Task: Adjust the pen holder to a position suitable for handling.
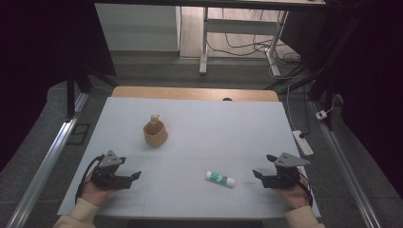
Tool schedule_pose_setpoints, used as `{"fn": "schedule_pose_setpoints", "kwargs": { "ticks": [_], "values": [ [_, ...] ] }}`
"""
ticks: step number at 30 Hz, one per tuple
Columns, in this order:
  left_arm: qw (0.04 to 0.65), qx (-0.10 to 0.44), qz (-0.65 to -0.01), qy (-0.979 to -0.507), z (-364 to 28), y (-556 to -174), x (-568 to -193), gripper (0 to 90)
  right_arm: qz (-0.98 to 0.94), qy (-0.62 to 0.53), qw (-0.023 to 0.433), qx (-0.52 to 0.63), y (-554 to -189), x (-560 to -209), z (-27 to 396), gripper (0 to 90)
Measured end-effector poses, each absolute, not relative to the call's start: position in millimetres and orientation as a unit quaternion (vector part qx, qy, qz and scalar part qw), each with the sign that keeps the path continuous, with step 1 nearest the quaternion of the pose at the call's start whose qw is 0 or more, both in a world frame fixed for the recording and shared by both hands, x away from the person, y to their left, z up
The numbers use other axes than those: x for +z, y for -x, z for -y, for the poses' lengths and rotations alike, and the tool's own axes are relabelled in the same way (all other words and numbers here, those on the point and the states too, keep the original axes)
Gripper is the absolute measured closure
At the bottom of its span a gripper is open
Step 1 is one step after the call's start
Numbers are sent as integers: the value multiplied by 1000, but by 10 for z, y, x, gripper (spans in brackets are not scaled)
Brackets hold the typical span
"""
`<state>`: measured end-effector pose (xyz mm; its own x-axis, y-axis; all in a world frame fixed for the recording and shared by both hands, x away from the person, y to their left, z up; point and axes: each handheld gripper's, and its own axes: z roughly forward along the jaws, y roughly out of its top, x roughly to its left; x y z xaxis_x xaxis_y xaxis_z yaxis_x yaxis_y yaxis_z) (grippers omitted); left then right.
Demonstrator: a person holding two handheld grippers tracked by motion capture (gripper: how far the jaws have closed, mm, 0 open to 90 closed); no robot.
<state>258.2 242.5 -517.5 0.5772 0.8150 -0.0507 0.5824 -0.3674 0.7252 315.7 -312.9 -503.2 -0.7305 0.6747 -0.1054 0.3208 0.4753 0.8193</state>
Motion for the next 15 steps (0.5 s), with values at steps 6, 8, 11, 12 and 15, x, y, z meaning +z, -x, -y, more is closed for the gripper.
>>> {"fn": "schedule_pose_setpoints", "kwargs": {
  "ticks": [6,8,11,12,15],
  "values": [
    [362,160,-432,-811,-2421,-2586,-5175,165,-835,-299,206,412,-3166,-5043,3129,169],
    [361,160,-432,-811,-2425,-2588,-5176,165,-834,-301,202,416,-3171,-5047,3132,170],
    [361,160,-433,-810,-2428,-2592,-5177,166,-834,-301,202,416,-3174,-5050,3137,172],
    [361,160,-433,-810,-2428,-2592,-5177,166,-834,-301,202,416,-3174,-5050,3137,172],
    [361,161,-433,-810,-2429,-2591,-5174,166,-834,-303,202,415,-3177,-5052,3138,172]
  ]
}}
